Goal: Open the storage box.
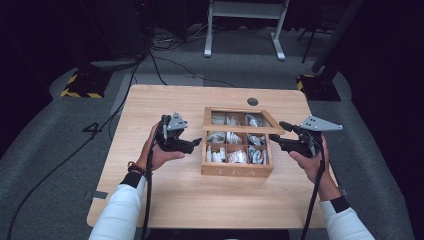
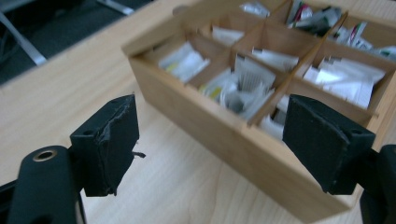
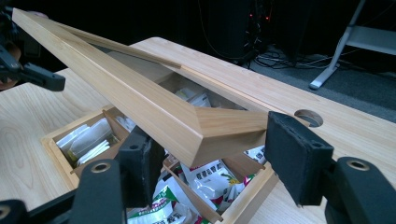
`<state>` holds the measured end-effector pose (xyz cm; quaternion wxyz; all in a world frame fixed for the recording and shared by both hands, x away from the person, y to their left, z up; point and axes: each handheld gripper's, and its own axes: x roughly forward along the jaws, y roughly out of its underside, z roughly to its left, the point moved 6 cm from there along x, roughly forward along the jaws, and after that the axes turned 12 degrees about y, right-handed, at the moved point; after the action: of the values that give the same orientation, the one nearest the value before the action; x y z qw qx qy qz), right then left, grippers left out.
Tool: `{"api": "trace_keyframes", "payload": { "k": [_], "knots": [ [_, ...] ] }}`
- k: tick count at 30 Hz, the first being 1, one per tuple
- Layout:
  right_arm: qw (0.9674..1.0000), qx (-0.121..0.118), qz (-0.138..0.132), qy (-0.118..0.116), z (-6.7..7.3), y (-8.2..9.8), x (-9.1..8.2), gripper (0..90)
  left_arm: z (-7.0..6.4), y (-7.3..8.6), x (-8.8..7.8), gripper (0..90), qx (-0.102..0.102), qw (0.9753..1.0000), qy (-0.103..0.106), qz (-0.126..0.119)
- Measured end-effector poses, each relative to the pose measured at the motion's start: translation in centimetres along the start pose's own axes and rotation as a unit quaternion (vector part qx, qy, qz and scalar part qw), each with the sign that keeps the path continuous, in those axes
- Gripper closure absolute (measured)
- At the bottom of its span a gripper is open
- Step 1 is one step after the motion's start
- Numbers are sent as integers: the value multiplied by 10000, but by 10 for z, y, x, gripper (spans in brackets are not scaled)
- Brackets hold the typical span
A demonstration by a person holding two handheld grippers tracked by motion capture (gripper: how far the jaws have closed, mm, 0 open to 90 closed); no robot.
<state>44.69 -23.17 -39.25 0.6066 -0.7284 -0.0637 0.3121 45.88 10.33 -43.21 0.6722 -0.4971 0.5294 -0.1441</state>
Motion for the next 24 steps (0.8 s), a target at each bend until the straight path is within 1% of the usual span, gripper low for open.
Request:
{"api": "trace_keyframes", "payload": {
  "k": [4,5,7,8,10,12,13,15,17,20,22,24],
  "knots": [
    [10000,40,14,9,-1,-2,1,390,-5,-23,0,198,183,9998,-5,-114],
    [10000,44,13,16,-1,-2,1,390,-6,-26,0,200,217,9997,4,-139],
    [10000,66,15,16,-1,-3,1,391,-9,-36,0,212,360,9992,-23,-189],
    [10000,63,16,16,-1,-3,1,391,-10,-38,0,217,356,9991,1,-218],
    [10000,63,26,15,-2,-3,1,391,-12,-45,1,232,438,9988,43,-230],
    [10000,61,32,21,-2,-3,1,392,-13,-49,1,272,495,9984,74,-280],
    [10000,52,36,13,-1,-3,1,392,-13,-52,1,275,518,9982,66,-302],
    [10000,56,14,34,-2,-4,1,399,-14,-54,2,276,552,9980,72,-286],
    [10000,90,8,42,-2,-5,1,399,-14,-56,3,307,622,9976,93,-275],
    [9999,88,-14,58,-2,-6,2,399,-14,-58,5,346,670,9973,128,-278],
    [9999,110,-29,54,-3,-6,2,401,-15,-59,7,382,788,9965,117,-265],
    [9999,108,-32,50,-3,-6,2,402,-16,-59,9,393,882,9956,110,-288]
  ]
}}
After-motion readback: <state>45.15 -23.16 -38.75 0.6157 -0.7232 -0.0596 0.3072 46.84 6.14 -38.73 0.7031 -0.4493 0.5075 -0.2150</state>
